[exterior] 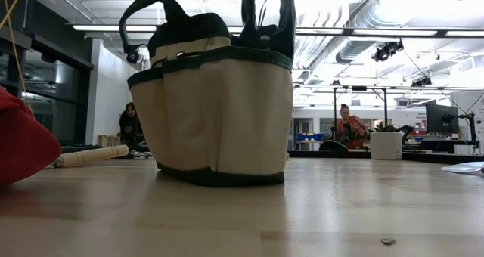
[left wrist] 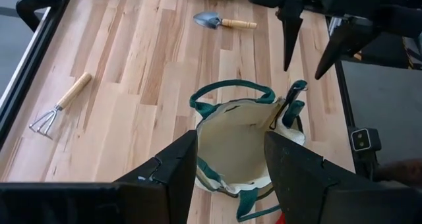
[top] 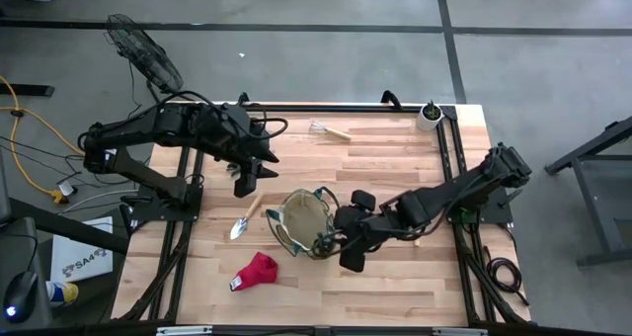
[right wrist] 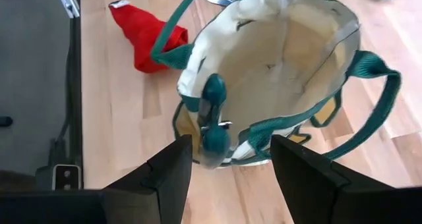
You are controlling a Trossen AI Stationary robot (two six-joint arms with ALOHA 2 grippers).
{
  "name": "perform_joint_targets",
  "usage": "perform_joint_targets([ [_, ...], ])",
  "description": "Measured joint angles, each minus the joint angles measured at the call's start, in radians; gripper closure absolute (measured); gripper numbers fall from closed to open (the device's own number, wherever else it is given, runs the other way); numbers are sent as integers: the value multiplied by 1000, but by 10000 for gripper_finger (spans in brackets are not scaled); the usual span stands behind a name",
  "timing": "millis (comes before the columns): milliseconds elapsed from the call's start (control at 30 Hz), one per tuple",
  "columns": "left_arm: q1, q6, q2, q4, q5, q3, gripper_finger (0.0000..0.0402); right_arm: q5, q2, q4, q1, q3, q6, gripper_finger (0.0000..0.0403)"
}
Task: Pick & Place Garden tools in Gardening bag
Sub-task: Put the right green shear scissors into the light brown gardening bag
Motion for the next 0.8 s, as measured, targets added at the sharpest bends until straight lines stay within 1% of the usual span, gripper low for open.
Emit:
perform_joint_targets([
  [267,0,0,0,-14,0,0,231,-12,43,31,9,-6,21,206],
  [400,0,0,0,-27,0,0,231,9,55,47,3,-6,21,206],
  [600,0,0,0,-30,-1,0,231,5,62,43,0,-5,22,207],
  [700,0,1,0,-30,-1,0,231,3,63,43,0,-5,22,221],
  [800,0,7,0,-30,-1,0,231,3,63,41,0,-5,17,246],
])
